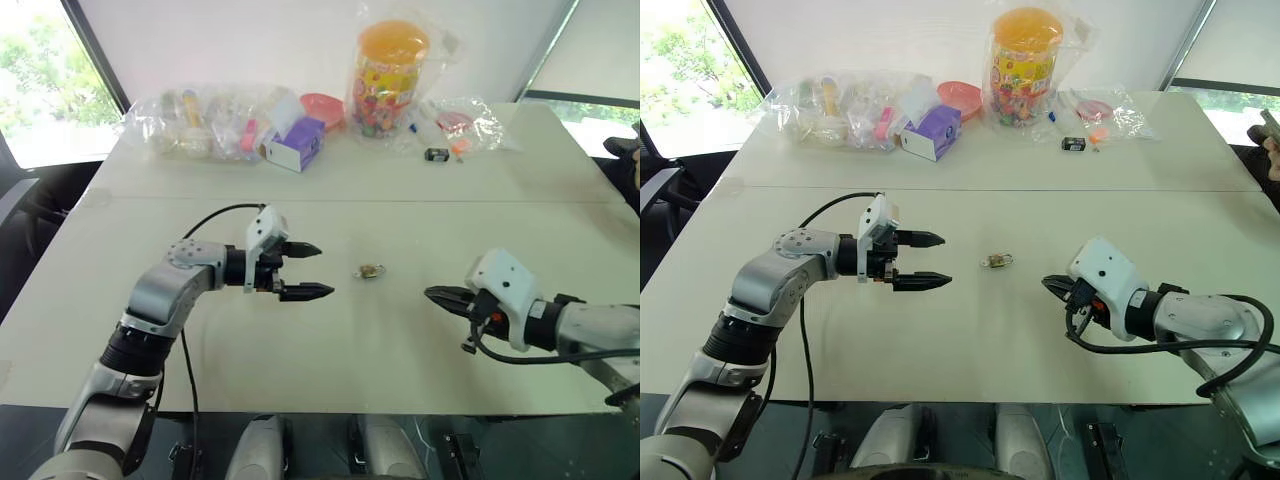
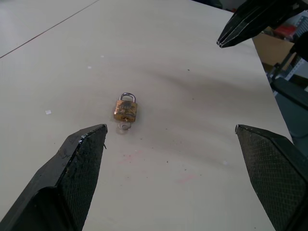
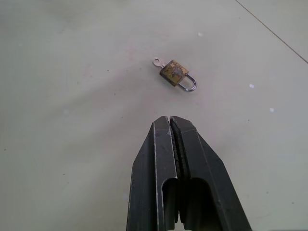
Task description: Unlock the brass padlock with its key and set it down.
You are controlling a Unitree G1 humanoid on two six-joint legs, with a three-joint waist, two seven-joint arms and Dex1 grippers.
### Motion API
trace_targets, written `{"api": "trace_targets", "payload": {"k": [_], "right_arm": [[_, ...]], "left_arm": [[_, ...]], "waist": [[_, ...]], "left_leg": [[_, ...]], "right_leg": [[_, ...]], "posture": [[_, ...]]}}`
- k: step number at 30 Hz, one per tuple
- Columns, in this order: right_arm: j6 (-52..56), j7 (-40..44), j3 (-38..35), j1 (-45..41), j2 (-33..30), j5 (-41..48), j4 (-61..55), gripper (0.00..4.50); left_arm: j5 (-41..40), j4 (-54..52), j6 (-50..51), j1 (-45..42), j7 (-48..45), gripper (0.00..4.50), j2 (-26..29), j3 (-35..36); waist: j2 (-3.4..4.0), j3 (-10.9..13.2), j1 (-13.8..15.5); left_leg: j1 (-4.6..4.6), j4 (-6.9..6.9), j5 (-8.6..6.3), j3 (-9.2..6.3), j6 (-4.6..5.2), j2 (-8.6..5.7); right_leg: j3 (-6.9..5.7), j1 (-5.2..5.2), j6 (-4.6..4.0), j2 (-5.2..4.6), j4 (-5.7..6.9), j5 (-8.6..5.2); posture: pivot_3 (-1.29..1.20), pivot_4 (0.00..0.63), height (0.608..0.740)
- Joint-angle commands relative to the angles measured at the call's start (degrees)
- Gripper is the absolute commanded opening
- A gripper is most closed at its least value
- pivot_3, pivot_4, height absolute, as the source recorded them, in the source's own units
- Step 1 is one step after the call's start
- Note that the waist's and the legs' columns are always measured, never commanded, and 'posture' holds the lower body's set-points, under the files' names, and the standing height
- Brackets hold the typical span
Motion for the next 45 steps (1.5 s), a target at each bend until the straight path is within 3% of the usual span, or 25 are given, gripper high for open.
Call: {"api": "trace_targets", "payload": {"k": [1,24,34,37,43,45], "right_arm": [[-0.9,0.0,-0.2,-0.9,-0.6,0.5,-0.9,0.0],[-4.4,-0.1,3.1,-3.9,-1.4,-1.9,2.0,0.0],[-10.7,4.4,12.8,-13.3,-2.0,-6.3,12.3,0.0],[-15.5,7.1,19.1,-18.6,-1.8,-11.1,19.4,1.28],[-23.8,13.6,29.6,-28.9,3.8,-17.3,34.8,4.46],[-26.8,15.4,31.4,-30.8,5.5,-19.0,39.4,4.46]], "left_arm": [[-0.8,-1.3,-0.4,-1.2,-0.7,4.45,0.5,0.8],[-1.6,-3.0,0.5,-1.5,0.2,4.45,0.8,0.5],[0.1,-2.8,-2.1,-0.8,0.1,4.45,0.8,-0.4],[0.6,-2.4,-2.8,-1.0,-0.1,4.5,0.7,-0.7],[1.3,-2.9,-3.6,-0.7,0.1,4.5,0.8,-0.6],[1.3,-3.3,-3.8,-0.3,0.2,4.5,1.0,-0.6]], "waist": [[0.0,0.0,0.0],[0.0,0.0,0.0],[0.0,0.0,-0.1],[0.01,0.0,-0.1],[0.01,0.0,-0.2],[0.01,0.0,-0.1]], "left_leg": [[0.0,0.0,0.0,0.0,0.0,0.0],[-0.01,0.01,0.0,0.0,0.0,0.01],[0.0,0.01,0.0,0.0,0.0,0.01],[0.01,0.01,0.0,0.02,0.0,0.01],[0.0,0.03,0.01,0.03,-0.01,0.02],[0.0,0.02,0.01,0.03,-0.01,0.03]], "right_leg": [[0.0,0.0,0.0,0.0,0.0,0.0],[0.0,0.0,0.0,-0.01,0.0,0.0],[0.0,0.0,0.0,0.0,0.0,0.0],[0.0,0.0,0.0,0.0,0.0,0.0],[0.0,-0.01,0.0,0.0,0.0,0.0],[0.0,-0.02,0.0,-0.02,0.0,0.0]], "posture": [[0.0,0.15,0.735],[0.0,0.15,0.735],[0.0,0.15,0.735],[0.0,0.15,0.735],[0.0,0.15,0.735],[0.0,0.15,0.735]]}}
